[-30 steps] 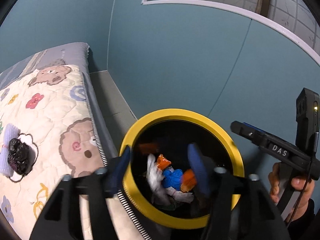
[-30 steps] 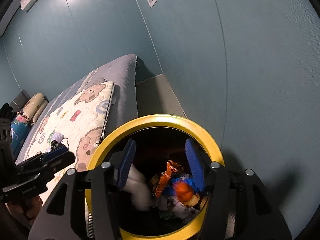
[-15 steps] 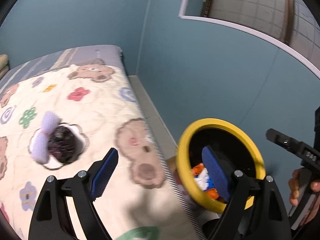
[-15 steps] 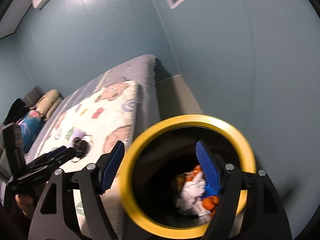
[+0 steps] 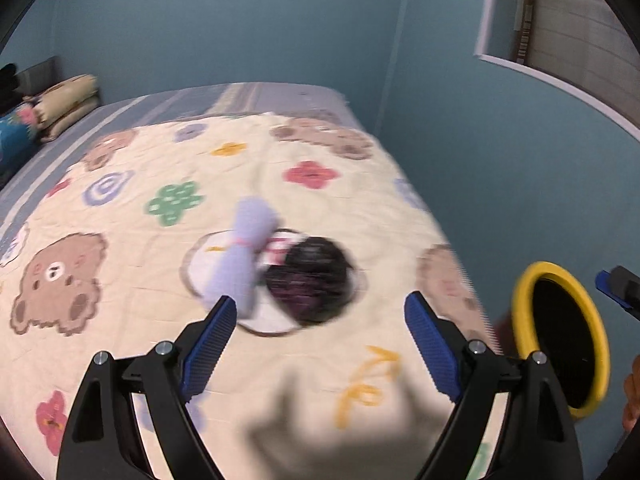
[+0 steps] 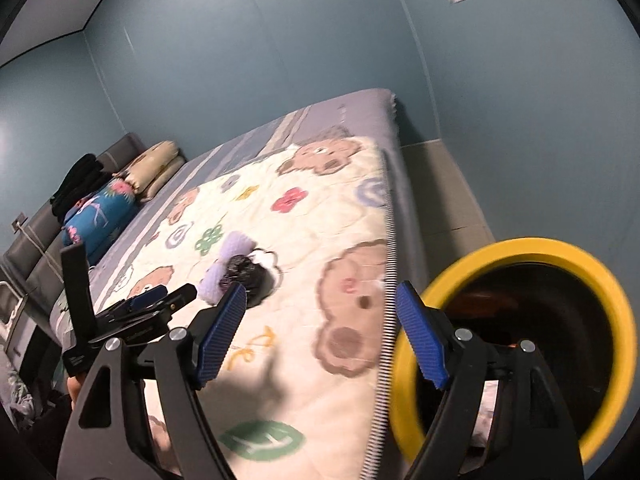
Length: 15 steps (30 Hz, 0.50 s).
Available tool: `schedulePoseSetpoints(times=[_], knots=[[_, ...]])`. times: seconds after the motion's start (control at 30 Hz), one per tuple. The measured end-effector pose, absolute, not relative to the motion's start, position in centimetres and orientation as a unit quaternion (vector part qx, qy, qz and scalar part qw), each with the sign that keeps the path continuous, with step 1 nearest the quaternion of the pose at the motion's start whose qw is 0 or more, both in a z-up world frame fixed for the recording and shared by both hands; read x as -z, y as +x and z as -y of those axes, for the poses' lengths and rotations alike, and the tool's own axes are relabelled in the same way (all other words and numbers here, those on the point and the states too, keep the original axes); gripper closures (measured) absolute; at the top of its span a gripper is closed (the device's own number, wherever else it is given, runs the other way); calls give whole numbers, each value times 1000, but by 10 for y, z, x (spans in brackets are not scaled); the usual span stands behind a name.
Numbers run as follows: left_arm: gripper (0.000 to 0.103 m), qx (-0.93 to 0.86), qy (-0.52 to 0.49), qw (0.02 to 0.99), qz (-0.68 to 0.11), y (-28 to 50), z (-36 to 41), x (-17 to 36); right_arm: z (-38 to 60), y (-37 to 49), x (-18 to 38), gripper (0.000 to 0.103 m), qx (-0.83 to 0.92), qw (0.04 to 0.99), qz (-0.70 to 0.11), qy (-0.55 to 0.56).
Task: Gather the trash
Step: 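Move both tools back over the lavender mesh sleeve and black bag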
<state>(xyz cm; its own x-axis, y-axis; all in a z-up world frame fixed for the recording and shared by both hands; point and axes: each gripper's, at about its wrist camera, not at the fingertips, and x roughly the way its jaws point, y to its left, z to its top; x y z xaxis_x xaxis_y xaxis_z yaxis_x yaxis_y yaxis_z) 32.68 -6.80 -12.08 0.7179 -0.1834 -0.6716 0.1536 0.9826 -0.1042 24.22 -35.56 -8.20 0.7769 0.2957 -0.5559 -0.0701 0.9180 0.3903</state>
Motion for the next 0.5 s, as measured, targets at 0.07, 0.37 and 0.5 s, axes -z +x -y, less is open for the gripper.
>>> schedulePoseSetpoints(times=[0.07,0.37,0.5], knots=[[20,74,-23,926,-369,336,55,126,340,258,90,29,-113,920,-330,181],[20,12,-50,918,-392,380,5,157,279,327,133,29,-152,892,-381,190],[20,-3,-65,914,-400,396,-9,169,259,355,148,29,-175,876,-402,203]])
